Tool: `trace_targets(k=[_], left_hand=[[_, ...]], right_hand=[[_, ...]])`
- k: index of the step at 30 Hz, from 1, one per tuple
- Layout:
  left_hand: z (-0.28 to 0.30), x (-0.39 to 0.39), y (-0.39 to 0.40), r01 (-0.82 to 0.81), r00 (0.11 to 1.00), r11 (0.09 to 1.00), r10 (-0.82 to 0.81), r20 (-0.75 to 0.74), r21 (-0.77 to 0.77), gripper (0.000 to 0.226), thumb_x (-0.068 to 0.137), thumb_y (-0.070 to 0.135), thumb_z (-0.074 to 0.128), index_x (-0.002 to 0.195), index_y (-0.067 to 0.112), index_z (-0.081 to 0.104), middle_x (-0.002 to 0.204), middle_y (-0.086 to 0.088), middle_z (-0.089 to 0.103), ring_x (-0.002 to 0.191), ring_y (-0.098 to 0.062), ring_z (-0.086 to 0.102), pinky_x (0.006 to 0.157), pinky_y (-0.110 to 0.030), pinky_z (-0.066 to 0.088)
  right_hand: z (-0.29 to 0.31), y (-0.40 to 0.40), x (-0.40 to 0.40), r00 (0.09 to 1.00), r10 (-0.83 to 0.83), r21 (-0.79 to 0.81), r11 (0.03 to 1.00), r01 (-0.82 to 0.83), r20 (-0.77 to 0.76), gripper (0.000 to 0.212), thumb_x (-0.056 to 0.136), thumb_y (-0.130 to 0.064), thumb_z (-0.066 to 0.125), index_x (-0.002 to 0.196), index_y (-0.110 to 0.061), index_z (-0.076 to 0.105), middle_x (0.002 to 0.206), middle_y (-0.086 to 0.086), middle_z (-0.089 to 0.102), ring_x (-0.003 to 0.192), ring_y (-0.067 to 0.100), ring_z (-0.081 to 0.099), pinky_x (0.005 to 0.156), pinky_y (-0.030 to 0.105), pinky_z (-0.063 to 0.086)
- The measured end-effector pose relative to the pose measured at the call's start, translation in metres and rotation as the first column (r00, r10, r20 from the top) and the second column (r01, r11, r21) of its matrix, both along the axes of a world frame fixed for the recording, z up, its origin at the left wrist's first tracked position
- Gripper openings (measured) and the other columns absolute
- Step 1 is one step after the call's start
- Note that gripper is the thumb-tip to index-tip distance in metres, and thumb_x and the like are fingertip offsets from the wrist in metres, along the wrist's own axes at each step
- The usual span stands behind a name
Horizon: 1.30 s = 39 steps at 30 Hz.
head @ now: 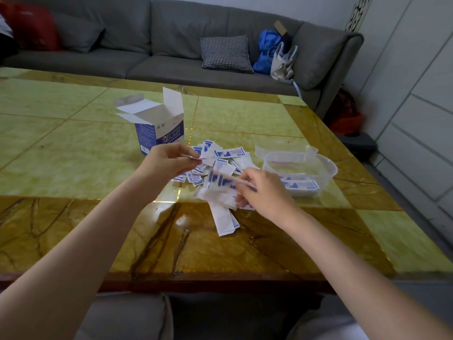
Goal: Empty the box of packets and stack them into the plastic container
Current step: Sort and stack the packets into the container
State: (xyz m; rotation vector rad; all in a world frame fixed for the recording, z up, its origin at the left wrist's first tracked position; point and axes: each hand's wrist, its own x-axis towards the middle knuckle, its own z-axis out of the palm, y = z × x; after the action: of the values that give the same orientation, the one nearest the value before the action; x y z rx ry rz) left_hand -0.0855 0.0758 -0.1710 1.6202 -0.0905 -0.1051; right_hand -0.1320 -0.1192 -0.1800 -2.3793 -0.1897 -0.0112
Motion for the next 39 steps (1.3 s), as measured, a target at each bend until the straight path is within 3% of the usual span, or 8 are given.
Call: trace_targets(k=[4, 10, 16, 19, 22, 26, 32, 39], left_hand=[[-0.001, -0.001, -0.004, -0.073, 0.982, 0.974, 0.032, 0.184, 0.216, 0.019, 0.082, 0.001, 0.063, 0.078, 0.019, 0.069, 0.087, 0.007, 0.069, 0.082, 0.002, 0.064, 0.080, -0.013, 0.050], [-0.005, -0.016, -0.026, 0.009, 0.814, 0.830, -0.331, 0.478, 0.558, 0.019, 0.077, -0.003, 0.065, 0.090, 0.009, 0.074, 0.092, 0.006, 0.065, 0.076, 0.002, 0.062, 0.076, -0.005, 0.049], [0.000, -0.014, -0.026, 0.014, 0.882, 0.885, -0.231, 0.411, 0.466, 0.030, 0.076, -0.008, 0.060, 0.071, 0.021, 0.065, 0.083, 0.006, 0.067, 0.073, 0.005, 0.063, 0.072, -0.010, 0.051], [0.002, -0.009, -0.013, 0.019, 0.952, 0.945, -0.117, 0.284, 0.327, 0.030, 0.078, -0.008, 0.060, 0.065, 0.018, 0.063, 0.085, -0.002, 0.070, 0.075, -0.008, 0.063, 0.071, -0.022, 0.048], [0.002, -0.011, -0.011, 0.099, 0.968, 0.951, -0.160, 0.194, 0.291, 0.012, 0.078, -0.001, 0.065, 0.079, 0.010, 0.068, 0.086, -0.007, 0.072, 0.072, -0.012, 0.059, 0.071, -0.030, 0.045], [0.000, -0.011, -0.023, 0.127, 0.954, 0.923, -0.213, 0.209, 0.363, 0.029, 0.078, -0.008, 0.062, 0.102, 0.006, 0.067, 0.101, -0.001, 0.067, 0.090, -0.012, 0.062, 0.074, -0.026, 0.051], [-0.014, -0.011, -0.022, 0.122, 0.839, 0.445, -0.524, 0.147, 0.887, 0.049, 0.082, 0.017, 0.065, 0.128, 0.013, 0.048, 0.129, -0.002, 0.051, 0.111, -0.014, 0.047, 0.087, -0.022, 0.042], [-0.020, -0.012, -0.028, 0.114, 0.834, 0.285, -0.548, 0.064, 0.952, 0.048, 0.083, 0.030, 0.064, 0.126, 0.017, 0.049, 0.120, 0.001, 0.050, 0.109, -0.013, 0.034, 0.087, -0.026, 0.037]], right_hand=[[0.008, 0.003, 0.001, 0.960, 0.016, 0.662, 0.728, 0.180, -0.280, 0.022, 0.101, -0.016, 0.033, 0.107, 0.001, 0.046, 0.089, 0.020, 0.066, 0.073, 0.027, 0.065, 0.062, 0.030, 0.051], [0.013, 0.012, 0.003, 0.889, 0.055, 0.855, 0.308, 0.418, -0.454, 0.015, 0.095, -0.009, 0.047, 0.093, -0.001, 0.059, 0.086, 0.013, 0.063, 0.073, 0.022, 0.058, 0.072, 0.030, 0.050], [0.011, 0.007, 0.006, 0.958, -0.201, 0.619, 0.732, 0.287, -0.206, 0.028, 0.094, -0.018, 0.051, 0.089, 0.009, 0.055, 0.088, 0.027, 0.058, 0.078, 0.027, 0.057, 0.084, 0.040, 0.051], [0.021, 0.000, 0.006, 0.995, -0.092, 0.348, 0.934, 0.075, 0.033, 0.018, 0.090, -0.024, 0.057, 0.078, -0.011, 0.061, 0.091, -0.002, 0.062, 0.091, 0.012, 0.056, 0.087, 0.029, 0.042], [0.027, -0.005, 0.006, 0.979, 0.192, 0.361, 0.919, -0.155, -0.068, 0.009, 0.083, -0.017, 0.066, 0.074, -0.018, 0.065, 0.111, -0.006, 0.062, 0.105, 0.010, 0.057, 0.094, 0.029, 0.045], [0.021, -0.005, 0.007, 0.979, 0.190, 0.268, 0.950, -0.163, -0.079, 0.015, 0.081, -0.018, 0.070, 0.069, -0.013, 0.062, 0.081, 0.006, 0.064, 0.075, 0.016, 0.056, 0.073, 0.031, 0.045], [0.016, -0.017, 0.004, 0.966, 0.238, -0.503, 0.850, -0.157, 0.101, 0.014, 0.089, -0.023, 0.059, 0.079, -0.013, 0.055, 0.083, 0.000, 0.057, 0.072, 0.014, 0.047, 0.056, 0.023, 0.033], [0.005, -0.017, -0.006, 0.962, 0.271, -0.539, 0.816, -0.207, 0.041, 0.023, 0.092, -0.022, 0.053, 0.113, -0.018, 0.043, 0.106, 0.005, 0.063, 0.090, 0.023, 0.061, 0.070, 0.034, 0.051]])
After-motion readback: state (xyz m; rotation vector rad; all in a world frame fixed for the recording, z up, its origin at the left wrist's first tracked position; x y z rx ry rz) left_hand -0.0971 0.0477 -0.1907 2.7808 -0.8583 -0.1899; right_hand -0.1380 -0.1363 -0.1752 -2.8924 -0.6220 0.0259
